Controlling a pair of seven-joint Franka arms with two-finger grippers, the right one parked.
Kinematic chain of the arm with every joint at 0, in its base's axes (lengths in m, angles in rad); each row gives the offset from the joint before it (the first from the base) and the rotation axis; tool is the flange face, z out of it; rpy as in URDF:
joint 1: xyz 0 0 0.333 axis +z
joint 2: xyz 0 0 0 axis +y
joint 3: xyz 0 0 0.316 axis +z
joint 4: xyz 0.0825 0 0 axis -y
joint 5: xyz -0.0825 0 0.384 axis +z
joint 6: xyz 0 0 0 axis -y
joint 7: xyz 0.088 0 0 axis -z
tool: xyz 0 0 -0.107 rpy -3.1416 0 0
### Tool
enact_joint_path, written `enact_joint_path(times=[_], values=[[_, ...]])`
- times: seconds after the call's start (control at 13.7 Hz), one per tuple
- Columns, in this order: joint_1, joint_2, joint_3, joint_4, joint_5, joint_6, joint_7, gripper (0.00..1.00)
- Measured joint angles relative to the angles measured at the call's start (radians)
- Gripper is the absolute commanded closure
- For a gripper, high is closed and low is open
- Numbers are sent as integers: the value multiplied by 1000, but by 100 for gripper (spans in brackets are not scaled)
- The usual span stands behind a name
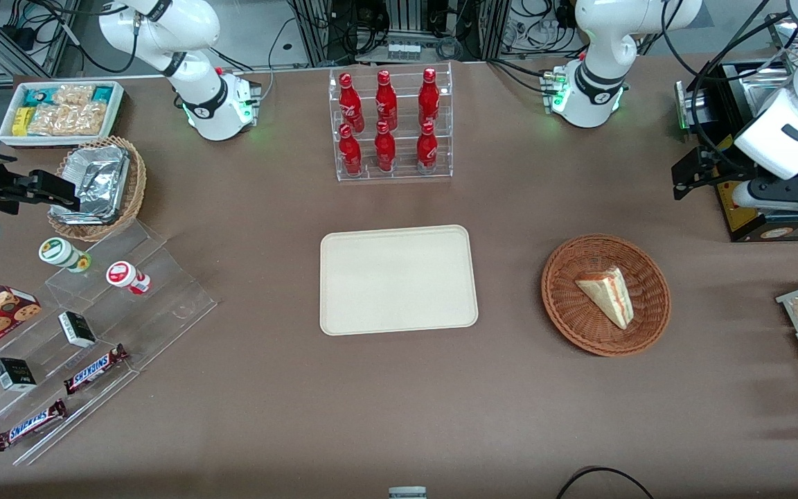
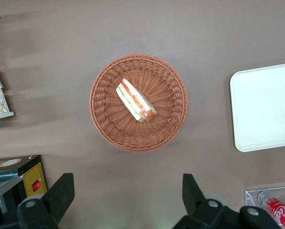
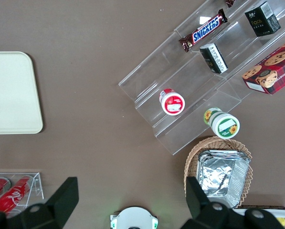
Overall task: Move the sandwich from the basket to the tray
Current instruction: 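Move the left gripper over the wrapped sandwich in the wicker basket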
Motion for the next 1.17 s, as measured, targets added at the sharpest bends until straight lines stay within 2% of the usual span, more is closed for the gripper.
enact_joint_path(times=[0.36,0.51,1.17], values=[[-2,32,18,-3,0,1,-22,0],[2,63,25,-51,1,60,-40,0],[4,97,31,-579,1,747,-406,0]])
